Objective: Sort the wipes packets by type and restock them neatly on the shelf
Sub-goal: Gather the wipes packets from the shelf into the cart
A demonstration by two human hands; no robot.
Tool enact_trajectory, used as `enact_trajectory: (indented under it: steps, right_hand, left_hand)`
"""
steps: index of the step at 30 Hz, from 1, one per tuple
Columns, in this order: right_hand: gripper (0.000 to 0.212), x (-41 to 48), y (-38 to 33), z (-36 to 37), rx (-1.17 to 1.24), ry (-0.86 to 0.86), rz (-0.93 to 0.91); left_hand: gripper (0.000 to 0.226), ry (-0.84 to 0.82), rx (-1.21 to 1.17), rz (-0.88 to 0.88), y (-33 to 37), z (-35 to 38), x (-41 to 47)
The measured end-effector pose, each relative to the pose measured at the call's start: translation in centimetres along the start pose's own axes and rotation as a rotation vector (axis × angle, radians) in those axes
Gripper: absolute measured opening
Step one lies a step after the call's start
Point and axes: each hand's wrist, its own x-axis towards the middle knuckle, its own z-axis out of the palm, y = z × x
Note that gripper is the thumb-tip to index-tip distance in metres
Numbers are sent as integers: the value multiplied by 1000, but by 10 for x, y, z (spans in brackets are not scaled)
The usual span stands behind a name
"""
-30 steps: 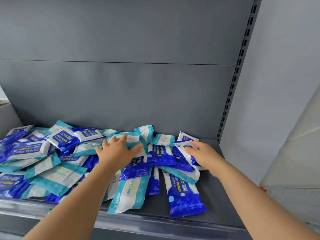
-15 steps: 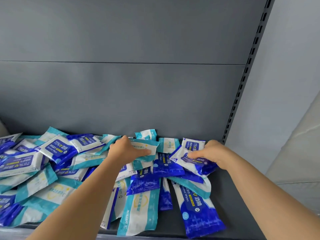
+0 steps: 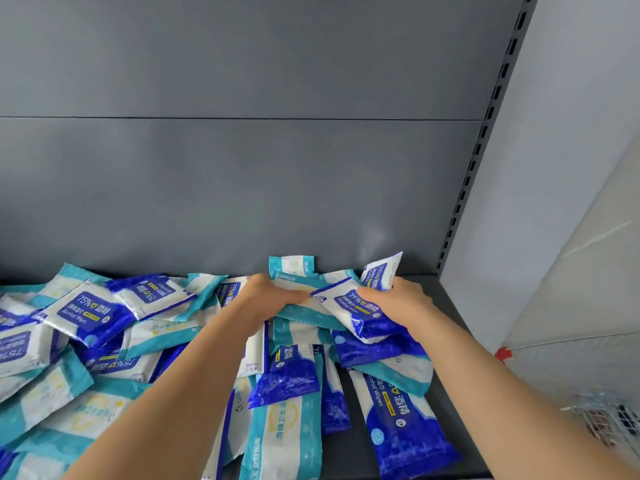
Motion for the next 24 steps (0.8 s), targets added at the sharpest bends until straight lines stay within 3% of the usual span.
enact_trajectory:
  steps: [3,6,9,15,20,24]
  right_hand:
    - [72,-6,10,-5,61,17,-47]
    - [55,-6,19,-7,301,33,-102]
    - [44,-10,24,-9,577,-35,-131]
    - [30,-17,30,-21,804,-90,-171]
    - [33,-31,29,-32,964,-108,-219]
    - [37,-41,32,-35,980,-105,-230]
  left_hand:
    - [33,-91,-95,15,4,2,-2]
    - [65,-164,-218,45,17,14,-6]
    - [85,-135,-63,111,27,31,-13]
    - [76,-111,-225,66,22,46,-24]
    - [62,-202,-513,64,29,53,-40]
    - [58,-193,-433,133,34,53,-45]
